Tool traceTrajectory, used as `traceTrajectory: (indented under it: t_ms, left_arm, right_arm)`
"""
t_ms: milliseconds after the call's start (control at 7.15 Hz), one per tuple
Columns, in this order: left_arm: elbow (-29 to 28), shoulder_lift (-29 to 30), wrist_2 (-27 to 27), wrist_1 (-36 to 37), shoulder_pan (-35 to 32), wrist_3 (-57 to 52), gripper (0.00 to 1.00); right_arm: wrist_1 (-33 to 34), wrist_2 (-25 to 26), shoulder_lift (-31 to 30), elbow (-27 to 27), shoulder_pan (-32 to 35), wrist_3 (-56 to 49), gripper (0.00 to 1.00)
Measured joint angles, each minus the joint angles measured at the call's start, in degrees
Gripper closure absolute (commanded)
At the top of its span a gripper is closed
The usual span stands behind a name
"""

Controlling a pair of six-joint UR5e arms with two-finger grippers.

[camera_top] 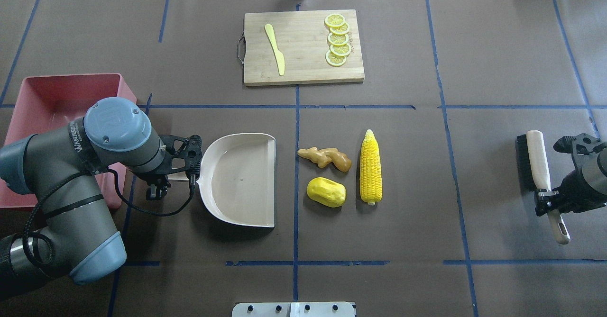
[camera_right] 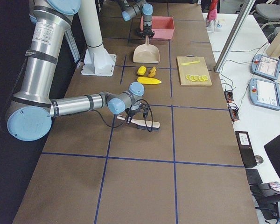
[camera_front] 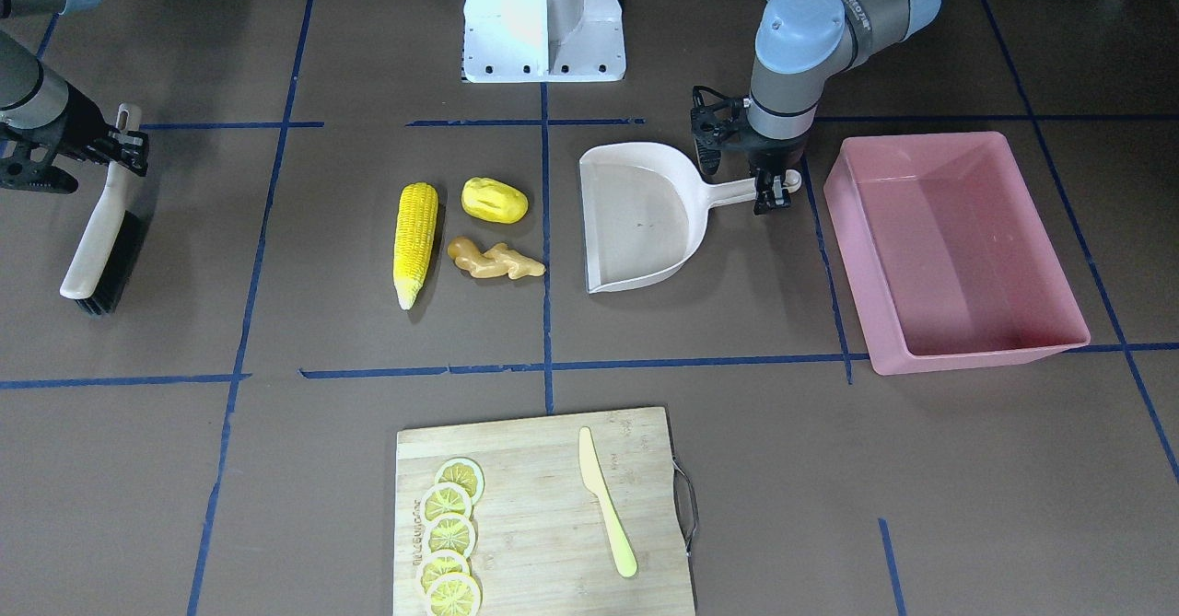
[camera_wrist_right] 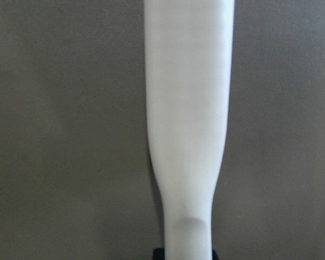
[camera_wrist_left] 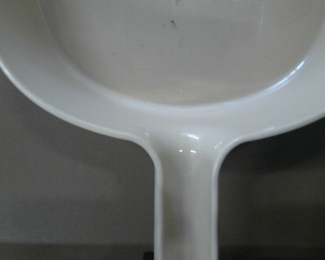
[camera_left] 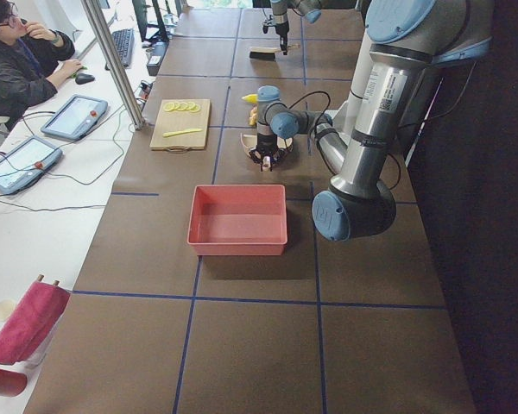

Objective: Sweep and dump trash into bin
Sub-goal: 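Grasp the white-handled brush with the right gripper and lift it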

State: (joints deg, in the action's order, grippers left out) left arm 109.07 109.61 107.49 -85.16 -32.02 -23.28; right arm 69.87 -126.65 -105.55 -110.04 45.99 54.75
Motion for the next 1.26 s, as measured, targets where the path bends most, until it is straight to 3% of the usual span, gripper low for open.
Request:
traceTrajectory:
  t_ms: [559, 979, 1259]
  left_arm:
    - [0.0, 1.5, -0.3, 1.3, 0.2, 0.2, 0.96]
    - [0.0, 5.5, -2.3, 9.1, 0.3, 0.1, 0.97]
    - [-0.2, 6.6, -2.6, 10.2, 0.3, 0.0, 0.97]
  right_arm:
    - [1.3, -1.1, 1.9, -2.8, -0.2, 0.1, 1.00]
    - [6.6, -1.8, 7.8, -3.3, -0.7, 0.1, 1.00]
    - [10.9, -1.8, 11.6, -4.2, -2.5, 0.2, 1.00]
